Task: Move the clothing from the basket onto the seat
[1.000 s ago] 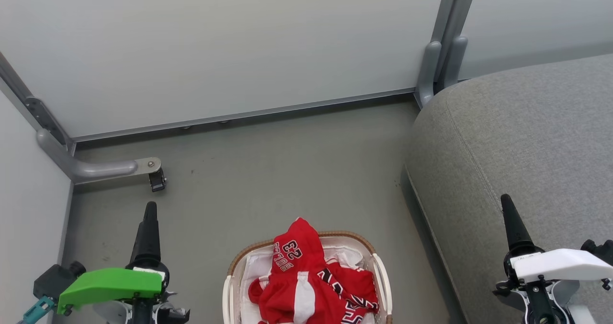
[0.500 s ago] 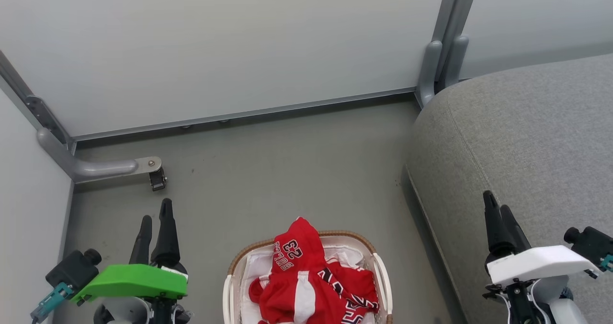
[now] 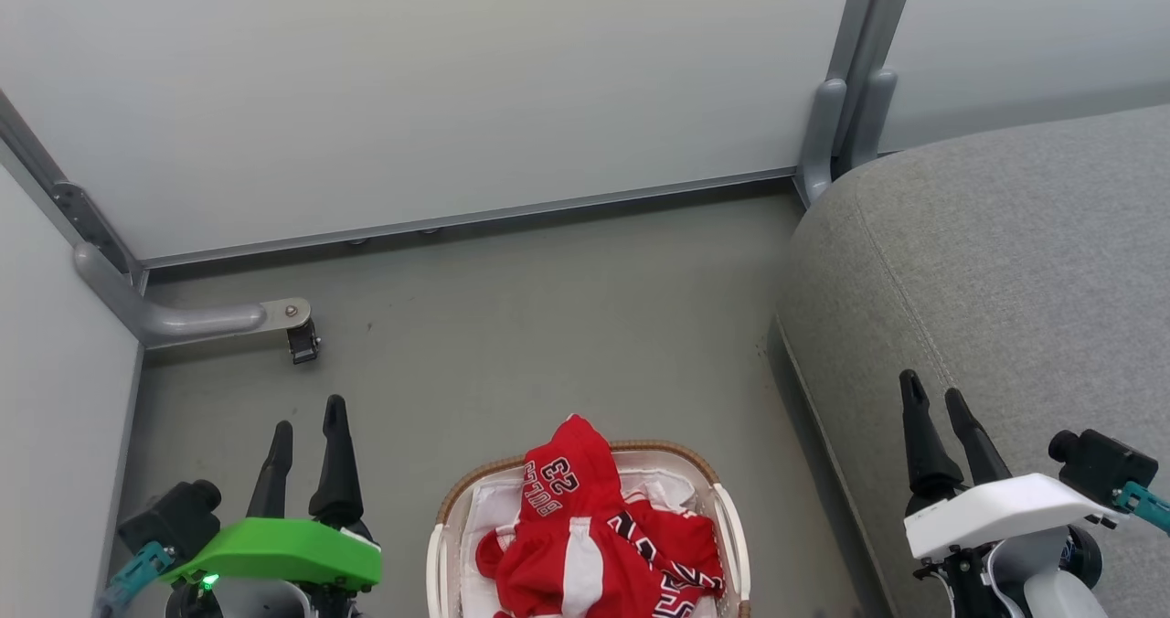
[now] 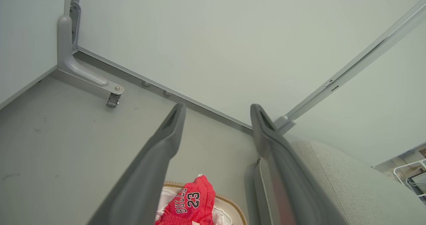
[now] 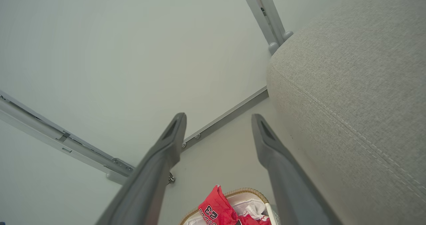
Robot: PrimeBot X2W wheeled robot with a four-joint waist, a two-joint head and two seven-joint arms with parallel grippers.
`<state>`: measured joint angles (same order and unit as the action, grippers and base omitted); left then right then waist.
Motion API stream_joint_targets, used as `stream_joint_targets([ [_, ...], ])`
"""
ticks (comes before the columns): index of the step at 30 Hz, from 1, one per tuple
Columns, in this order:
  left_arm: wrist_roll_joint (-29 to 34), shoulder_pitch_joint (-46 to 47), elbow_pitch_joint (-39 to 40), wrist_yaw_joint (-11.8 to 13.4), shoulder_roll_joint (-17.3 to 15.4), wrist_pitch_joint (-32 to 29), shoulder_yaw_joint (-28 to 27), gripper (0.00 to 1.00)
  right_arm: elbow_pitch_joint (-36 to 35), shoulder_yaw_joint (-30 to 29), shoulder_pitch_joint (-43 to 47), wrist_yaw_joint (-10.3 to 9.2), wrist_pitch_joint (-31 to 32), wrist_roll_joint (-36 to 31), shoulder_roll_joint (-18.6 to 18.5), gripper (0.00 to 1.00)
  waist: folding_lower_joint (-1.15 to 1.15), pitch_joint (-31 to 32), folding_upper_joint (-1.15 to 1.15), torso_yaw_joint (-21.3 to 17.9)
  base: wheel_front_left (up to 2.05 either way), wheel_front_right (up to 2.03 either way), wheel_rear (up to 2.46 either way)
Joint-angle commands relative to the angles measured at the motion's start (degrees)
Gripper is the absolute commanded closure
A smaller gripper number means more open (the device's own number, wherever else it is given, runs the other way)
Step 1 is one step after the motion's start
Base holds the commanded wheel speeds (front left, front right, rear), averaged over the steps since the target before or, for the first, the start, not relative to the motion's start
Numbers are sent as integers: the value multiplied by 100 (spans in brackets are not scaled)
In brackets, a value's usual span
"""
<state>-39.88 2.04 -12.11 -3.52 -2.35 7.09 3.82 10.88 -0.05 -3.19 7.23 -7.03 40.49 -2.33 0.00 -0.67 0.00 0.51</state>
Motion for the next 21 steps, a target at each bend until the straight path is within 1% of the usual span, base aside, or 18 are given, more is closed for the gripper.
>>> stream_joint_targets([
  [1,171,1,28,29,-38,54,19,0,-52,35,-26,21,-59,-218,-37,0,0,1,0,-1,0,0,0],
  [21,1177,-51,-204,99,-52,341,233,0,-4,253,16,27,-347,-1418,-48,0,0,10,0,23,0,0,0],
])
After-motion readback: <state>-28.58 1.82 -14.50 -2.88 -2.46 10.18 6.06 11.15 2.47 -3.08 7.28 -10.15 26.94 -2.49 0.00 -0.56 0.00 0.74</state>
